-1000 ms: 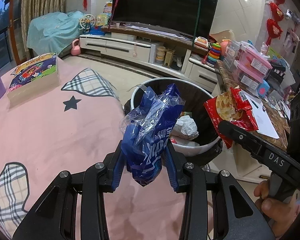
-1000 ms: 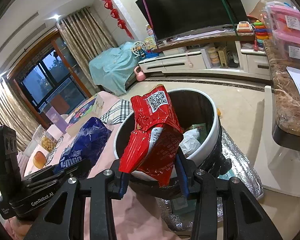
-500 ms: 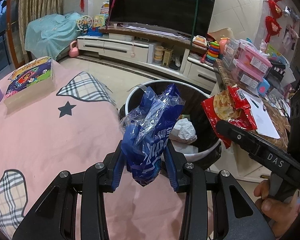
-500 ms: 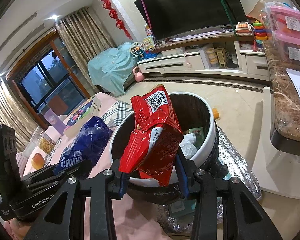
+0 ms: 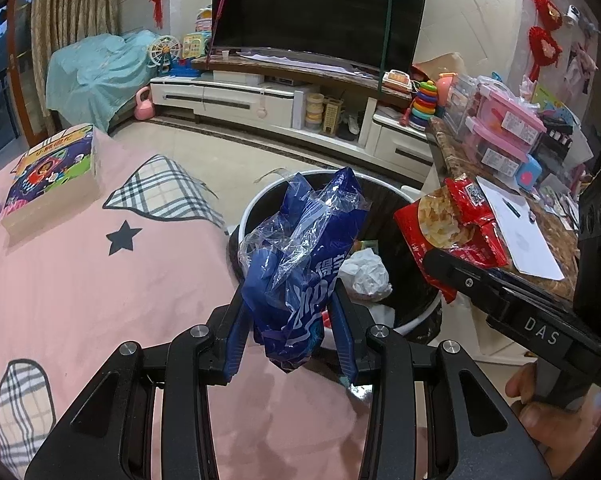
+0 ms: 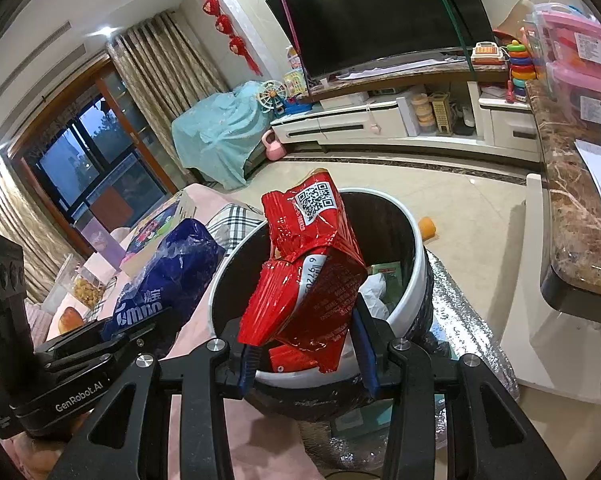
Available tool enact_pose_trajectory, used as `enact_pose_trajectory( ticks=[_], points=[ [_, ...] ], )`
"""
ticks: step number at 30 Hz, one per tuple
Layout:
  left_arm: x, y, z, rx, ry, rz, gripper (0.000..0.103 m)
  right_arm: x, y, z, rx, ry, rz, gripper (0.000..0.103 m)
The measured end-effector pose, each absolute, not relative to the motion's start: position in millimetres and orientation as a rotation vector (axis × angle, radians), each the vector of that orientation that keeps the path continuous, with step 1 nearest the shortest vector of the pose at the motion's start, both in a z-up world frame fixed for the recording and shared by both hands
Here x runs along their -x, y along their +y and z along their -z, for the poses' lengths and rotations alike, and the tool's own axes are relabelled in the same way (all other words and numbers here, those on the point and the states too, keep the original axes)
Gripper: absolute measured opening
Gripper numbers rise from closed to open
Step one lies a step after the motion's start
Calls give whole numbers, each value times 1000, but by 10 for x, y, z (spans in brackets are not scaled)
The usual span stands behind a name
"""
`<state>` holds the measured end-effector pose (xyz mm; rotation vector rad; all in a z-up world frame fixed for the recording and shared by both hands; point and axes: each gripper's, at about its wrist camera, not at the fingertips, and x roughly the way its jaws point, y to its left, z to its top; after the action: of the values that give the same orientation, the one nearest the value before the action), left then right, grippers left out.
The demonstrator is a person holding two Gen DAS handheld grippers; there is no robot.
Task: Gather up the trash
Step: 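Lower both held bags into the trash bin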
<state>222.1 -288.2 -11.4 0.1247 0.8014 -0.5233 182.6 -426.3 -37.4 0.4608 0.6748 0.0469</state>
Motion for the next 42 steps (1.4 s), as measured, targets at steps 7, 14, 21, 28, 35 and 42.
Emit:
enact_pose_trajectory(
  ticks=[7,14,21,28,35,42],
  points=[
    [-2297,-2954,145,-143,806,517,36,-1917,-4281,365,-451,688,-46,41],
    [-2381,-3029,156,-153,813,512,36,-2008,-4287,386,-442,713,-46,41],
    [-2424,-3093,168,-171,815,512,36,-2029,-4317,388,-441,725,-41,41],
    [-2442,-3101,175,-175,819,510,37,-2065,-4327,395,-434,739,-36,41],
    [-2496,-3137,187,-178,824,505,37,-2116,-4351,384,-427,749,-35,41],
    [-2511,-3165,190,-184,825,511,37,-2153,-4356,395,-417,762,-33,41]
  ],
)
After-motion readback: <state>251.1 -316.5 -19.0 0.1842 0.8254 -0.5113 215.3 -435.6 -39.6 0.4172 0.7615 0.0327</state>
